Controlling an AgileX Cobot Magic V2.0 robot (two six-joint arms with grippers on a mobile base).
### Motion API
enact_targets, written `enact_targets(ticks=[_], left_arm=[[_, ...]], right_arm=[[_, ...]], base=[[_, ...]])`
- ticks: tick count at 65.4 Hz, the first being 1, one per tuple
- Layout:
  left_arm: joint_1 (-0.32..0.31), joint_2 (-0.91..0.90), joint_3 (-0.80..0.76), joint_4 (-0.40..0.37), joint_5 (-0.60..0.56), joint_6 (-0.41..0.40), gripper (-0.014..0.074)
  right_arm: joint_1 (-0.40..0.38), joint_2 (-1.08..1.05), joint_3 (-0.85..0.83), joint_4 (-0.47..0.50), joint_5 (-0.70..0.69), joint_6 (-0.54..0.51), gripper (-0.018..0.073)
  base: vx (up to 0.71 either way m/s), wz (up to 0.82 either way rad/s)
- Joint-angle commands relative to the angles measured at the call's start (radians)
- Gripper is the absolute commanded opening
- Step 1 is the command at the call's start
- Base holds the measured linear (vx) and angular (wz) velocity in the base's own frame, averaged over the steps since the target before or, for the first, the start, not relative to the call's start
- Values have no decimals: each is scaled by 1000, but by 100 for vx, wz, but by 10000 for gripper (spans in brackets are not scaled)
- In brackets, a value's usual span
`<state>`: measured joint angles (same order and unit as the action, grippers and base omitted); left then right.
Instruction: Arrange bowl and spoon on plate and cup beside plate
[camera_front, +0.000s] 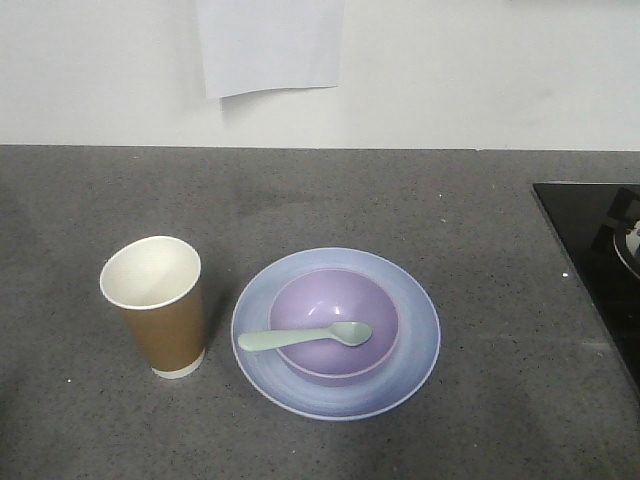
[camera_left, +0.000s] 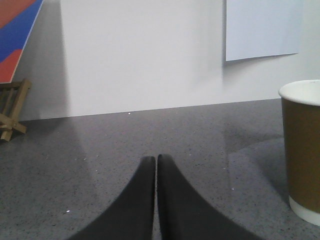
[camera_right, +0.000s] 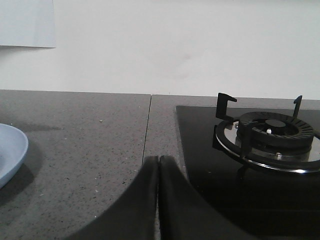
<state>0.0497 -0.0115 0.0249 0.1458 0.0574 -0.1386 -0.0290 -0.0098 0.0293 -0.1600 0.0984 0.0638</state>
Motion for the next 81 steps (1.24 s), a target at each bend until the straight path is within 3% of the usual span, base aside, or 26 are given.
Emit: enact_targets(ticks=[1, 81], left_arm=[[-1, 4, 25, -1, -69, -8, -7], [-1, 4, 25, -1, -69, -8, -7]], right_arm=[[2, -14, 15, 16, -69, 17, -3], [2, -14, 15, 16, -61, 8, -2]], base=[[0, 0], [0, 0]])
